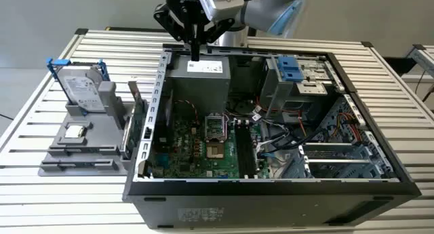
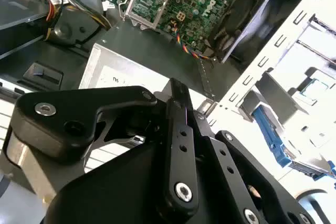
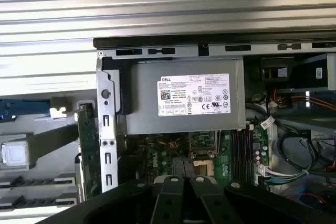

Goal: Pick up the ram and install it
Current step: 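Reach for the ram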

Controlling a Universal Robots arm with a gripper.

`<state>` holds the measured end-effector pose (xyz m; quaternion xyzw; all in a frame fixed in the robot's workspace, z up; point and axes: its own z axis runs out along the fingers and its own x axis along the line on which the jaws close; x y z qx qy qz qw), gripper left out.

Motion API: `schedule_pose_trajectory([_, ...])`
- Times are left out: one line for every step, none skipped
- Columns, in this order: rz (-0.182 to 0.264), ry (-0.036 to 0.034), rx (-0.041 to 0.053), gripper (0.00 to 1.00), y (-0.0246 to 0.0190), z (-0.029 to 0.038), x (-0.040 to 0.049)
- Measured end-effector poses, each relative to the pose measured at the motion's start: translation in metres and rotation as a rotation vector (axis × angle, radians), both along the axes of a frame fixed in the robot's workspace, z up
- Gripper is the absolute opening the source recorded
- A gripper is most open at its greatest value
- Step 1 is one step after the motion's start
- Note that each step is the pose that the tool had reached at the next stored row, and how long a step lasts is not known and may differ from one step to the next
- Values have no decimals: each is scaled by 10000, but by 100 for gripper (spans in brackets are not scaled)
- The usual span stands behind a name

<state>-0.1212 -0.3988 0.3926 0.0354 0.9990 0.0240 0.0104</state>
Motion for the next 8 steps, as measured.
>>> schedule_pose_trajectory([0, 0, 1, 0, 0, 0, 0])
schedule_pose_trajectory([0, 0, 0, 0, 0, 0, 0])
schedule_pose_trajectory([0, 0, 0, 0, 0, 0, 0])
schedule_pose_trajectory([0, 0, 0, 0, 0, 0, 0])
schedule_pose_trajectory([0, 0, 0, 0, 0, 0, 0])
schedule_pose_trajectory([0, 0, 0, 0, 0, 0, 0])
schedule_pose_trajectory([0, 0, 0, 0, 0, 0, 0])
schedule_pose_trajectory([0, 0, 0, 0, 0, 0, -2])
